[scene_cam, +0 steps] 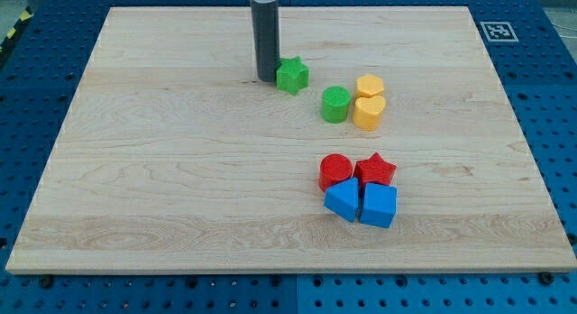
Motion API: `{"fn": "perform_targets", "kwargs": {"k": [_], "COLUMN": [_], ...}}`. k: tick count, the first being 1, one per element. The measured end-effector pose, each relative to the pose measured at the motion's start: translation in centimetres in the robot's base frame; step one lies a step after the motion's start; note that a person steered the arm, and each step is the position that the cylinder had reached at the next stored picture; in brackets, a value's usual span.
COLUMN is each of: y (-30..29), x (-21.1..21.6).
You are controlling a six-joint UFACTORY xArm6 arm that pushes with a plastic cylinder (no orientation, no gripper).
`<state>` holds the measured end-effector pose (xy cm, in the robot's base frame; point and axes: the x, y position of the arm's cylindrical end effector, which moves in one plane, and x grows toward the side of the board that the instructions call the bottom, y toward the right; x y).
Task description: Place the green star above the green circle
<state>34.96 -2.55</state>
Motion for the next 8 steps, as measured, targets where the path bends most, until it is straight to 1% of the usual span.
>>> {"fn": "perform_targets", "kwargs": {"k": [1,2,3,4,7,8], "y": [1.3,1.5,2.7,3.9,7.1,7.5], "x": [0.0,-1.5,-2.2,-1.3,-0.9,-3.6]}}
